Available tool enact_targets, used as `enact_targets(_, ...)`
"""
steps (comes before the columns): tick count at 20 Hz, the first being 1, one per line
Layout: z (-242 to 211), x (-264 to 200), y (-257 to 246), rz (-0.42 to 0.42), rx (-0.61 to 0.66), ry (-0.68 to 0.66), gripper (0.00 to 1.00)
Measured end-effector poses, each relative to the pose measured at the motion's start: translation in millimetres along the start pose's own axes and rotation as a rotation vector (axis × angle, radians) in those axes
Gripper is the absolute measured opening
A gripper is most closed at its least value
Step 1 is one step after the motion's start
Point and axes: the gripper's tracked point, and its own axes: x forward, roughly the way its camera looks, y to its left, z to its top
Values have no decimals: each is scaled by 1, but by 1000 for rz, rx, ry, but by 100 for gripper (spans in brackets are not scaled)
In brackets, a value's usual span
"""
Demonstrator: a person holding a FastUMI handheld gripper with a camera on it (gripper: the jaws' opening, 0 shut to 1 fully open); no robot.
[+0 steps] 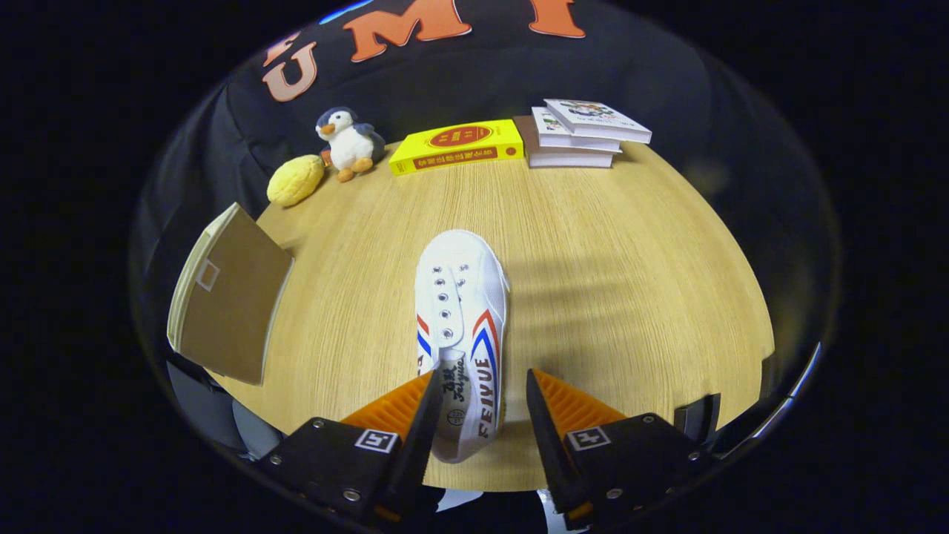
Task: Open the storage box then place both shoes into the box .Put the left shoe in first, then the right shoe, with the right side of both shoes facing outward in a uniform manner.
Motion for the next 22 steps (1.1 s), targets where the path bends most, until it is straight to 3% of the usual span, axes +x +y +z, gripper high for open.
enact_targets(2,-2,9,1,17,-6,20,55)
enact_targets(6,3,27,4,53,-30,47,44)
enact_targets(11,4,37,3,111,-43,98,43)
enact_targets(14,2,40,1,190,7,153,56)
enact_targets(18,3,39,6,227,-2,155,57)
enact_targets(20,3,39,5,221,46,152,45)
enact_targets(22,2,39,5,235,95,135,39)
